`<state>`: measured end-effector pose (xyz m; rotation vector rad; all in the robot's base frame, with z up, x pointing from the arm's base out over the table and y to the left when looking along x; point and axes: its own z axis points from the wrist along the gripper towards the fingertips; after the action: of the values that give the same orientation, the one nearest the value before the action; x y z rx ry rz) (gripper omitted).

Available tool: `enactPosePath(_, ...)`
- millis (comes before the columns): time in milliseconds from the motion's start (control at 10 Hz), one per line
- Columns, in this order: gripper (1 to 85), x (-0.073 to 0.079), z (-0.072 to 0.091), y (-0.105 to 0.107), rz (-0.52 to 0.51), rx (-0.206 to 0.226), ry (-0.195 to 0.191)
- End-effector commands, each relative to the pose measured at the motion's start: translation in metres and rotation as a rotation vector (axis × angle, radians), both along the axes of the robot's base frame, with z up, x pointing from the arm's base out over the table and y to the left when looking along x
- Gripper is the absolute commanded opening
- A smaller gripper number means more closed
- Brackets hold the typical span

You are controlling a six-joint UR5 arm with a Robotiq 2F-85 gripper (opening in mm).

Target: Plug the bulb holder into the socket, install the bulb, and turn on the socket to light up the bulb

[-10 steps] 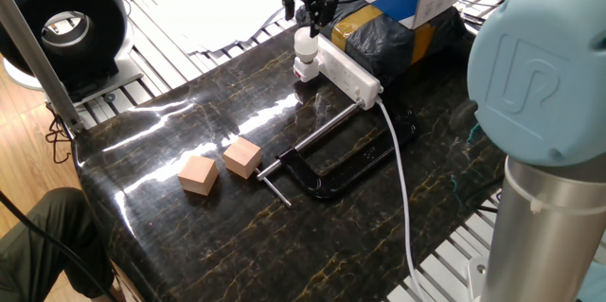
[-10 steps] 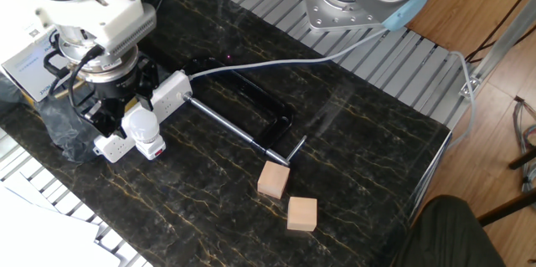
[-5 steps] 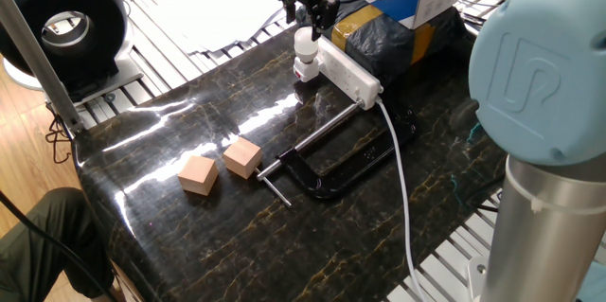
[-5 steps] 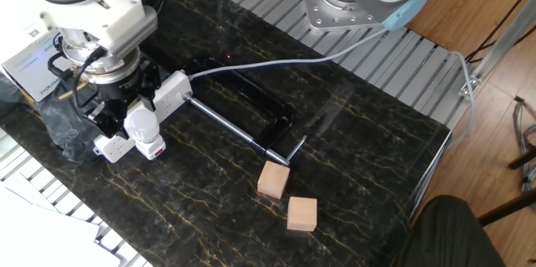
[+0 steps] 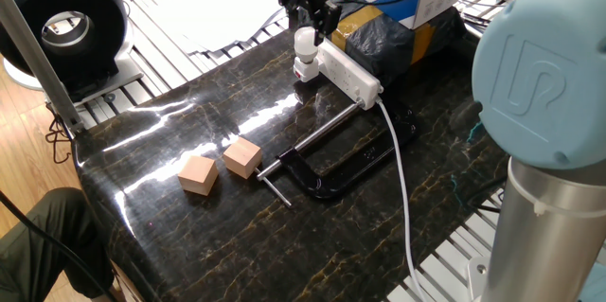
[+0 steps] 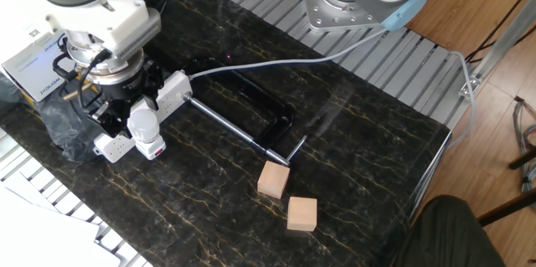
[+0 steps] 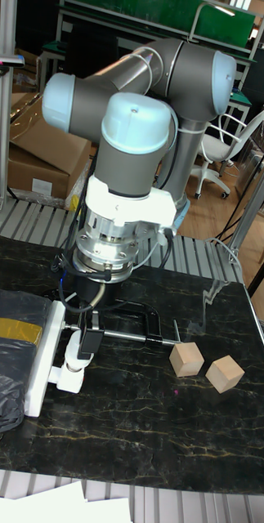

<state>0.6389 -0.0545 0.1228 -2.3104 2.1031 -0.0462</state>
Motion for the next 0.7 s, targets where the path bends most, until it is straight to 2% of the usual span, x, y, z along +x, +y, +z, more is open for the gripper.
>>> enactPosePath(0, 63.3, -0.0033, -0.0037, 0.0039, -0.044, 0.002, 0.012)
enactPosePath(200, 62.7, -0.0044, -0.0058, 0.0001, -0.056, -0.01, 0.02)
enactPosePath(400, 61.0, -0.0015, -0.006, 0.0011, -0.058, -0.007, 0.009)
enactPosePath(600, 50.3, -0.0021, -0.0064, 0.0009, -0.052, -0.009, 0.012)
